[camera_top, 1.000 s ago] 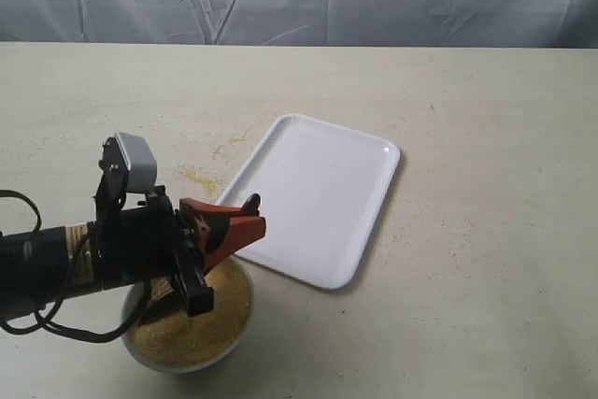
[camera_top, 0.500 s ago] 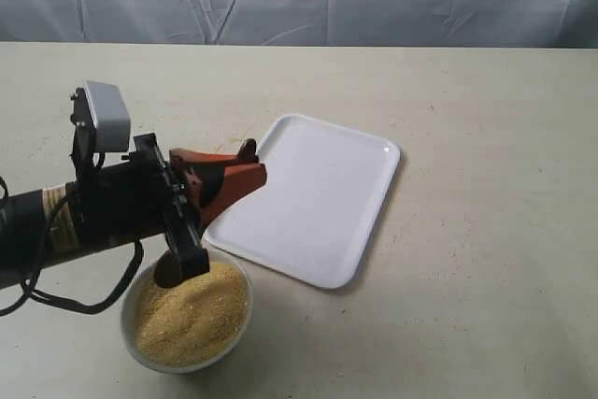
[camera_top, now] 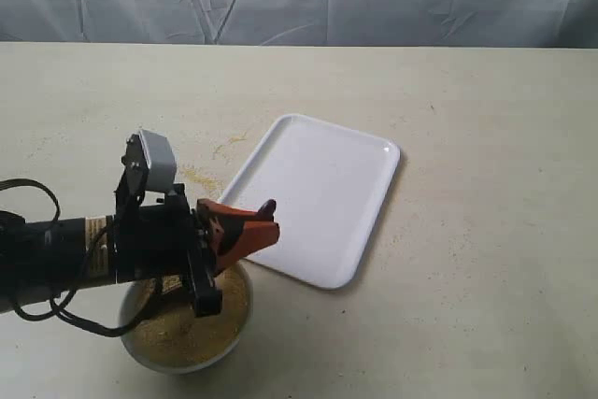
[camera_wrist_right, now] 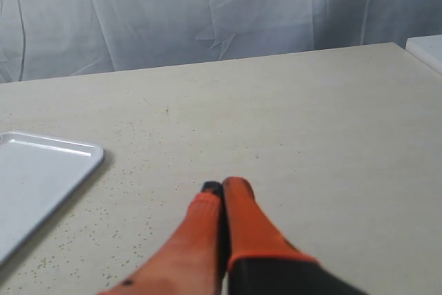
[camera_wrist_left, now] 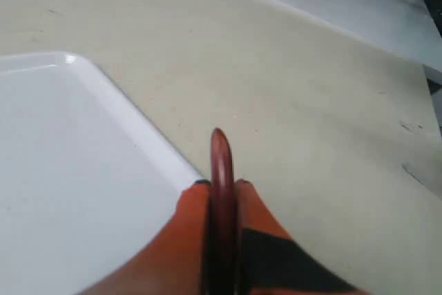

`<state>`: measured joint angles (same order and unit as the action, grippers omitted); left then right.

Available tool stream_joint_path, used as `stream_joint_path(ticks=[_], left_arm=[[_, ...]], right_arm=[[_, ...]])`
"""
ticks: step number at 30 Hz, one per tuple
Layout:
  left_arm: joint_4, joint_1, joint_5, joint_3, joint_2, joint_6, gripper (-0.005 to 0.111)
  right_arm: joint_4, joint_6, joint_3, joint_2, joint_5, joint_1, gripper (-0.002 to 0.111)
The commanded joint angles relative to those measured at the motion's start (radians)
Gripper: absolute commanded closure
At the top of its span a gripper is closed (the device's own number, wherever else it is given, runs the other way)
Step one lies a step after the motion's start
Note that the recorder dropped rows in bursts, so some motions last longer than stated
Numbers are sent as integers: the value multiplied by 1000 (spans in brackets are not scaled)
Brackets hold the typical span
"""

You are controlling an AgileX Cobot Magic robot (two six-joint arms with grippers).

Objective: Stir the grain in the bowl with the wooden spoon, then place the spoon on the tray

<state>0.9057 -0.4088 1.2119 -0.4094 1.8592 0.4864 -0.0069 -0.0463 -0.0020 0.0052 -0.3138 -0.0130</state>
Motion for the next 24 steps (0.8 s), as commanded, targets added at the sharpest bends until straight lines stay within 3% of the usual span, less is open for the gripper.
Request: stream_joint_path(ticks=[1,13,24], left_arm=[[49,-3,9,-1,6,28,107],[-106,-3,9,-1,-140,35,107],[-54,-3,9,-1,-15,-61,107]], right_arm=[[1,1,2,-5,9,3,108],[1,1,2,-5,9,3,108],[1,1,2,-5,9,3,108]])
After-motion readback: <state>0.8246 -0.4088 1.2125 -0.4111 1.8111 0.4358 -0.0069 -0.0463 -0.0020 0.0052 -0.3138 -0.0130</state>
